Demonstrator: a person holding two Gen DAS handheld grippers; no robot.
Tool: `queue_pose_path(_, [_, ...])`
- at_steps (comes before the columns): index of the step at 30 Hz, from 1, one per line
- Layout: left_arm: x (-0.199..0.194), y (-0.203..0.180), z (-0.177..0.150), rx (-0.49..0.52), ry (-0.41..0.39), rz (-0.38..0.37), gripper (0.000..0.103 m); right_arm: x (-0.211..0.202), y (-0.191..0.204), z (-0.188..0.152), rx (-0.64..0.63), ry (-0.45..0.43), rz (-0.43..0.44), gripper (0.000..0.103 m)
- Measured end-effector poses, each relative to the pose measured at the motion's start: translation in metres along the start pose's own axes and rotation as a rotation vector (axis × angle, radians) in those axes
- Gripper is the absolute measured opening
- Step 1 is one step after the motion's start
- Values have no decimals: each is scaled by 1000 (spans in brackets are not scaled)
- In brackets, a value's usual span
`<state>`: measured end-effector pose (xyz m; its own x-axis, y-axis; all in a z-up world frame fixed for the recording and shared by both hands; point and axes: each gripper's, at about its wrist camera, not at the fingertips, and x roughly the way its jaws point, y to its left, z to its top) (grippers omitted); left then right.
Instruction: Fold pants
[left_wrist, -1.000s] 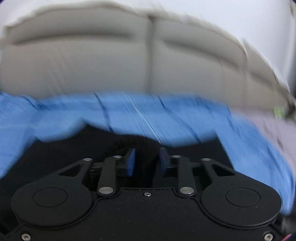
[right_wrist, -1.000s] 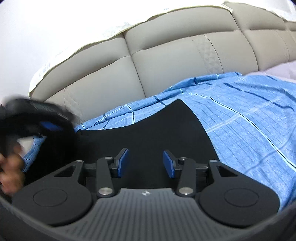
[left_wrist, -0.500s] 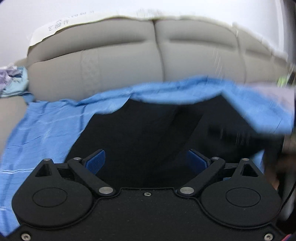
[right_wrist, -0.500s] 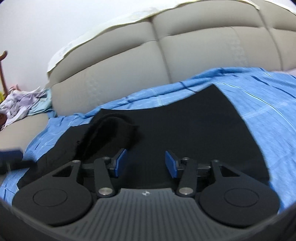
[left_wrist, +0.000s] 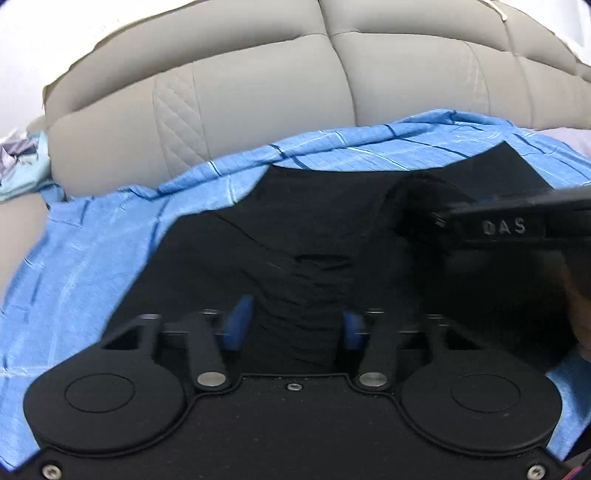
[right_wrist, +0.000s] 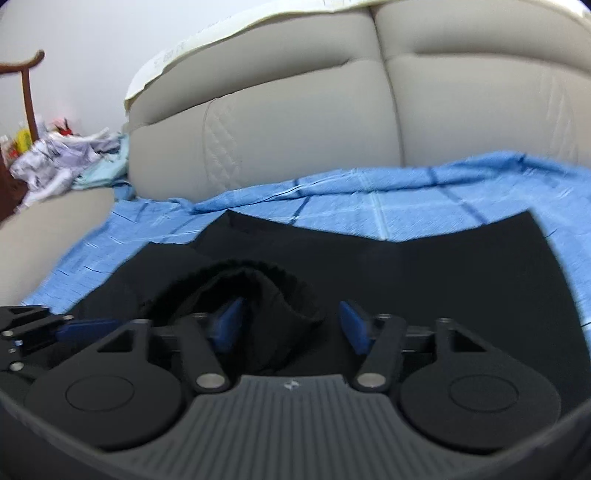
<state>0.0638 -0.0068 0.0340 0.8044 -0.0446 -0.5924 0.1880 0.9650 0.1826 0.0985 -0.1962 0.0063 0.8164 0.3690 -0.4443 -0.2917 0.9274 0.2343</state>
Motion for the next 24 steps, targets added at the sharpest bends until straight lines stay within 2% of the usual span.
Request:
queue_pose_path(1, [-2,6,4,-21,-4,-7,20,3,-2,0,15,7,12,34])
queue_pose_path(3, [-3,20,20,-78,5,-41,16,1,-6,-2,50,-4,67,20])
queue_pose_path(4, [-3,26,29,-103,9,-53,14,-1,-6,-3,59,-14,80,17])
queue_pose_path(7, [-4,41,67,-207,26,-115,14,-17,5,-5,42,-74,73,14])
queue_pose_path(10, [-4,53,112,-327,11,-255,14,-38,10,-4,58,-140,76,13])
queue_pose_path(11, [-1,55,126,-354,20,-324,15,-46,9,-4,70,-163,66,13])
queue_pose_path(13, [10,52,146,-382,56,-423,15,-56,1,-4,90,-194,48,13])
queue_pose_path(15, [30,36,155,-355,97,-432,15,-61,-10,-3,120,-220,-2,13])
queue_pose_path(17, [51,19,157,-313,148,-446,21,-61,-22,-1,159,-224,-65,14])
queue_pose_path(18, [61,12,155,-301,179,-460,31,-59,-29,-1,184,-220,-114,16])
queue_pose_path(19, [70,8,151,-307,203,-472,46,-57,-35,-2,206,-203,-153,16])
queue_pose_path(21, [79,6,142,-344,240,-493,61,-51,-47,-7,233,-170,-213,20])
queue_pose_path(23, [74,10,129,-385,251,-535,73,-48,-53,-12,239,-150,-266,21])
queue_pose_path(24, [69,15,123,-390,245,-554,82,-47,-56,-13,248,-146,-287,22])
